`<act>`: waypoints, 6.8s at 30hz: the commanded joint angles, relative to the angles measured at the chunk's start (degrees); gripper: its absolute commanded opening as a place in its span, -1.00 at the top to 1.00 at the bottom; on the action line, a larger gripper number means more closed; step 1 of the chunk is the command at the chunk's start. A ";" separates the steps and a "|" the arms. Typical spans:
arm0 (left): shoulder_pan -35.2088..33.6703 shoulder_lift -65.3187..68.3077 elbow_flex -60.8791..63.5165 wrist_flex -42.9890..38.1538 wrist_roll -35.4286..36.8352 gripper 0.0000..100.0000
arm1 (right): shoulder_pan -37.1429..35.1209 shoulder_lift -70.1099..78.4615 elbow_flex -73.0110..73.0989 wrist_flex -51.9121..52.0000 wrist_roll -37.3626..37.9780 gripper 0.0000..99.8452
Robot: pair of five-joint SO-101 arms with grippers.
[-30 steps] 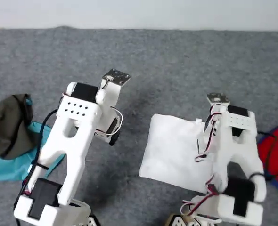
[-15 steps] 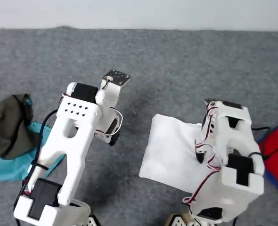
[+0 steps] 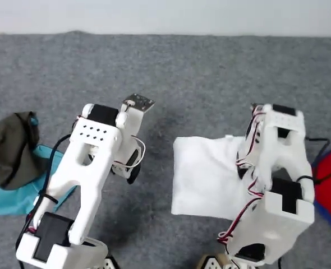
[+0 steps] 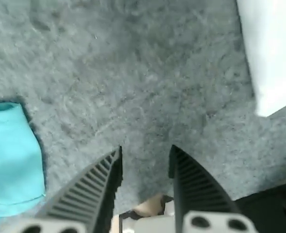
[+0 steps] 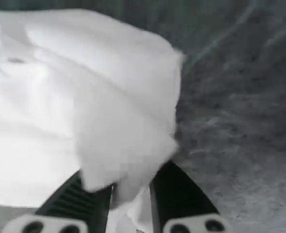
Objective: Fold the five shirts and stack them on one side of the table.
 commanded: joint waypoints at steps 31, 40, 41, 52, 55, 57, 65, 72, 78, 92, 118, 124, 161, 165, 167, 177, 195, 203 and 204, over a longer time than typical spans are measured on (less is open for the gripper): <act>-0.44 -2.99 1.10 1.58 -0.35 0.70 | 44.09 1.19 -50.90 8.04 8.97 0.98; -0.44 -2.99 2.51 1.58 -0.44 0.70 | 55.16 11.30 -51.08 5.14 9.58 0.98; -0.44 -2.99 2.86 1.58 -0.44 0.70 | 55.78 12.18 -51.08 4.97 9.58 0.98; -0.44 -2.99 2.86 1.58 -0.62 0.70 | 55.52 15.43 -51.16 5.14 16.97 0.85; -0.18 -2.99 2.86 1.58 -0.62 0.70 | 54.99 13.41 -52.40 4.70 15.30 0.57; -0.09 -2.99 2.86 1.58 -0.62 0.70 | 54.73 11.56 -54.15 4.53 13.89 0.47; -0.35 -2.99 2.59 1.32 -0.62 0.70 | 51.91 6.11 -64.09 6.02 13.71 0.47; -10.29 -2.99 -7.34 1.49 -0.44 0.70 | 37.32 1.98 -64.09 16.13 13.63 0.47; -31.03 -2.99 -16.75 1.49 -0.79 0.70 | 22.99 -2.24 -57.14 16.13 13.63 0.47; -67.16 -2.37 -20.00 -8.18 -16.62 0.69 | 5.49 -2.59 -32.35 15.52 13.89 0.46; -66.81 35.60 -50.68 -2.02 -19.34 0.97 | 5.58 -2.59 -18.64 15.69 13.98 0.47; -66.46 35.16 -59.38 1.58 -18.90 0.97 | 5.58 -2.59 -16.62 15.69 13.89 0.47; -47.56 -28.92 -1.27 -24.26 -18.02 0.57 | 5.85 -2.59 -15.47 16.04 13.80 0.46; -57.67 -28.84 9.01 -39.30 -20.84 0.50 | 5.58 -2.59 -13.54 15.87 13.98 0.46; -59.78 -28.84 14.02 -47.38 -25.14 0.51 | 5.49 -2.59 -11.43 15.60 13.98 0.46; -61.45 -17.58 10.33 -52.48 -25.14 0.51 | 5.85 -3.03 -8.44 15.78 15.74 0.46; -64.79 48.00 -73.01 1.49 -1.85 0.54 | 5.85 -2.68 -7.82 15.78 16.44 0.46; -66.46 54.07 -73.01 1.58 -14.42 0.97 | 5.58 -2.59 -7.82 15.60 16.44 0.46; -66.46 54.07 -72.84 1.58 -14.51 0.97 | 5.58 -2.59 -7.82 15.60 16.44 0.46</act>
